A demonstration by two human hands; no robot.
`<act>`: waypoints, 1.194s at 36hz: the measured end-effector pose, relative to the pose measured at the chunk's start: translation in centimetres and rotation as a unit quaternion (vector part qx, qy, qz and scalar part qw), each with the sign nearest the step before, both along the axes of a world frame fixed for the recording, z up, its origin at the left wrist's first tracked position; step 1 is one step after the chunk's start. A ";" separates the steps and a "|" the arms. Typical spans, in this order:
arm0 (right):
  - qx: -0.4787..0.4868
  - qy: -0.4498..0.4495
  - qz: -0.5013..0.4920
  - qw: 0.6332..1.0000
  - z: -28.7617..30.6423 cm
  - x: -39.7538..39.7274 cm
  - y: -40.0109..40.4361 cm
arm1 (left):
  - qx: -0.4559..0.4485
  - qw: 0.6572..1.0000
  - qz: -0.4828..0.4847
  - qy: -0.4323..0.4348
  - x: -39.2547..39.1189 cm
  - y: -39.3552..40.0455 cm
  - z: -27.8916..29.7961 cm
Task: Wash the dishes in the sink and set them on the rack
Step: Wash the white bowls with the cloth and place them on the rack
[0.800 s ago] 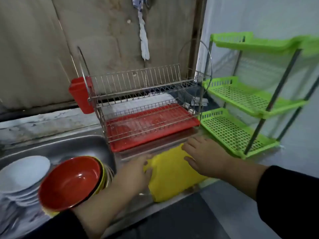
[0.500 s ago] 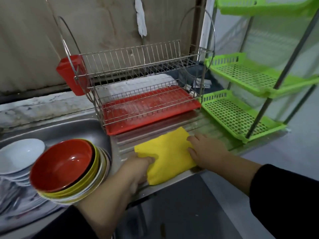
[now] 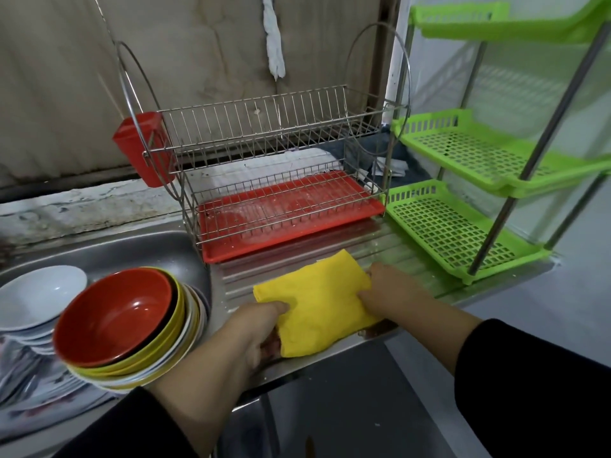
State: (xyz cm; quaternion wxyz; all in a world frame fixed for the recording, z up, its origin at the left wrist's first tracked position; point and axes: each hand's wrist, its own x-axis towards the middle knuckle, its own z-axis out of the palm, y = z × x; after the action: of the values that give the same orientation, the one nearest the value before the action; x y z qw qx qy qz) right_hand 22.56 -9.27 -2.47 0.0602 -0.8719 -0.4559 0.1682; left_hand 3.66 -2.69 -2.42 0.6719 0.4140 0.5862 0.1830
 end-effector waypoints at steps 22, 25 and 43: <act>0.198 0.545 -0.203 0.789 3.5 0.5 1.1 | 0.090 0.970 0.059 -0.220 -0.2 0.5 2.7; 0.260 0.612 -0.186 0.724 5.3 0.1 1.2 | 0.102 0.956 0.049 -0.271 -1.0 1.3 5.0; 0.373 0.636 0.020 0.675 10.4 -8.9 4.5 | 0.271 0.926 -0.029 -0.259 -2.0 2.3 10.0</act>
State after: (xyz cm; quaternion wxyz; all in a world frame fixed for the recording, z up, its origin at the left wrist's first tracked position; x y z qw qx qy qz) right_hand 13.63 -4.78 7.93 0.6528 -0.4495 -0.3499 0.4994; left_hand 1.63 -0.38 7.53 0.6674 0.5353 0.3071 0.4168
